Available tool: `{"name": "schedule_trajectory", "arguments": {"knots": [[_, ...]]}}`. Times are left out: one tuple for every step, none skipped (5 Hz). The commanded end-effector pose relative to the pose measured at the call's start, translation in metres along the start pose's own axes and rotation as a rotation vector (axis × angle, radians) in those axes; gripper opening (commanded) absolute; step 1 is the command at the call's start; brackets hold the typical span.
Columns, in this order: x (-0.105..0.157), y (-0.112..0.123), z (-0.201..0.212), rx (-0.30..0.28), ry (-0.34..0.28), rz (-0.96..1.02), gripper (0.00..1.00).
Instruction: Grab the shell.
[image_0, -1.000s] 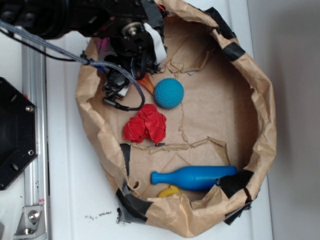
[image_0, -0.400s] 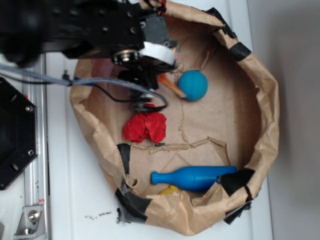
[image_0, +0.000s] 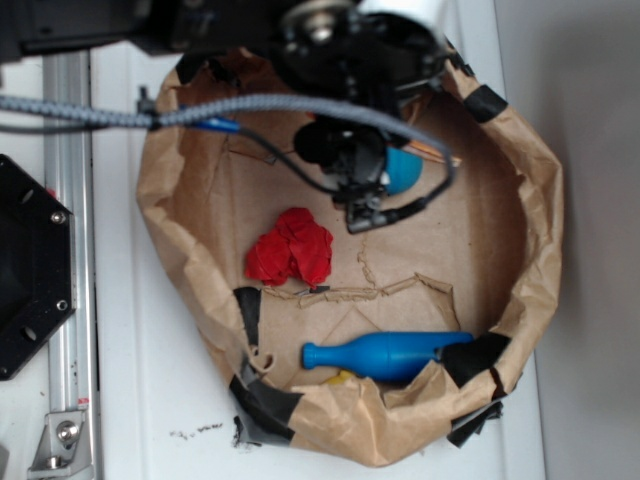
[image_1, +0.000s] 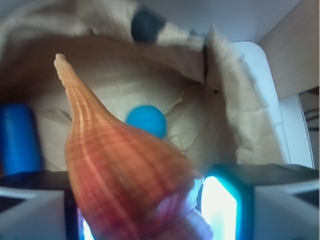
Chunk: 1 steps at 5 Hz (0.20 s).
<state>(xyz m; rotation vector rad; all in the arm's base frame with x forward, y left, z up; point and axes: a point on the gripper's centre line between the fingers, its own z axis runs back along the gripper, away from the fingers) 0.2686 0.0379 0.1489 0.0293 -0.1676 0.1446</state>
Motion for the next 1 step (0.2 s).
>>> {"name": "schedule_trajectory", "arguments": {"knots": [[0.0107, -0.0174, 0.0014, -0.09, -0.046, 0.14, 0.0]]}}
